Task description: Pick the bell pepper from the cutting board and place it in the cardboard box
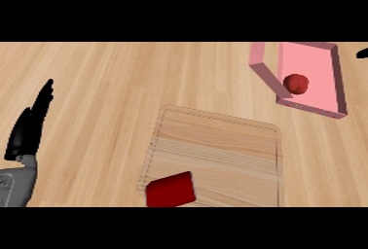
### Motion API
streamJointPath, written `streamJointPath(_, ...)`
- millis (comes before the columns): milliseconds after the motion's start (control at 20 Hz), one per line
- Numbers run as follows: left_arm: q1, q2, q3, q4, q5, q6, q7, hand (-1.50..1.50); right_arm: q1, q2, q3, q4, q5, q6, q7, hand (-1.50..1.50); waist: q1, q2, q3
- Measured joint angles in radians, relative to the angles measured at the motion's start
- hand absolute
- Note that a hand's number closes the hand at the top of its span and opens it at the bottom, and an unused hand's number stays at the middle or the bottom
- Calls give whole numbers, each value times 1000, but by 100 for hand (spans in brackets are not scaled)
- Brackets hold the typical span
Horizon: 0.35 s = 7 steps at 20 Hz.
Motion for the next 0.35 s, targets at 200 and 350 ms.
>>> streamJointPath(200,0,-6,-5,-7,0,-1,2,0,31,-61,-2,-16,-2,19,6,-150,4,6,3)
streamJointPath(350,-3,-12,-7,-7,-1,4,1,0,55,-94,8,-33,5,38,8,-150,3,9,4)
